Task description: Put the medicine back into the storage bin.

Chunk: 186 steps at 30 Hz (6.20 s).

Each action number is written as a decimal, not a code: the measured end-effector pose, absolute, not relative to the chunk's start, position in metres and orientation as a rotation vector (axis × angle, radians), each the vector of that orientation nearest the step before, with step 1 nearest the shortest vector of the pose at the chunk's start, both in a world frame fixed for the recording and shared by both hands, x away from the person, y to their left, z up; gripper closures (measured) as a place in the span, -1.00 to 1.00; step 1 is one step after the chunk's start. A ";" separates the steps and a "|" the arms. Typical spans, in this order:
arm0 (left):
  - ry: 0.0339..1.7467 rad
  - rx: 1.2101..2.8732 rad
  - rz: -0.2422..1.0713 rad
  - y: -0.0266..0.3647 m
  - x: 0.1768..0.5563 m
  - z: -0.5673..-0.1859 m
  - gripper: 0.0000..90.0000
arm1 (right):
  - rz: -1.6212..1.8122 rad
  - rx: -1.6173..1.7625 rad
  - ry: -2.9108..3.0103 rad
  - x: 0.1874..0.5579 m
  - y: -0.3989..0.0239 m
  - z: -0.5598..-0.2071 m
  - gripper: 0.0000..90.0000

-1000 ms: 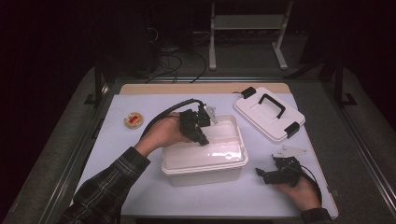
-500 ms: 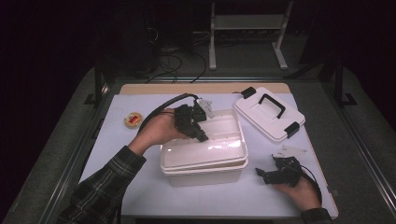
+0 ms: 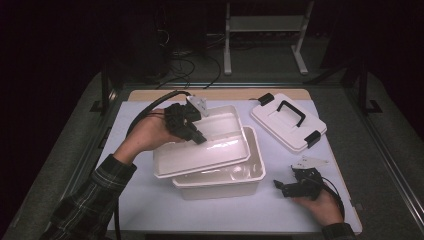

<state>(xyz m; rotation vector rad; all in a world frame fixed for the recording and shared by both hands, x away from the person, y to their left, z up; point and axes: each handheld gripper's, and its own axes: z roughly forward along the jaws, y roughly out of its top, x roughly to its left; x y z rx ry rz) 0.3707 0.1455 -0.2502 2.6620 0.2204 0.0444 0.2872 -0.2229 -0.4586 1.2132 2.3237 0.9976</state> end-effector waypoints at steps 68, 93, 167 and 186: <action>0.822 2.600 0.081 0.342 0.344 -0.380 0.98 | 0.998 1.211 2.324 0.287 -0.223 -0.459 -0.72; 0.865 2.572 0.107 0.340 0.353 -0.381 0.34 | 0.998 1.210 2.324 0.287 -0.223 -0.459 -0.72; 1.128 2.584 0.206 0.334 0.524 -0.423 -0.57 | 0.998 1.212 2.324 0.287 -0.223 -0.459 -0.72; 1.141 2.563 0.174 0.337 0.516 -0.392 -0.56 | 0.998 1.212 2.324 0.287 -0.223 -0.459 -0.72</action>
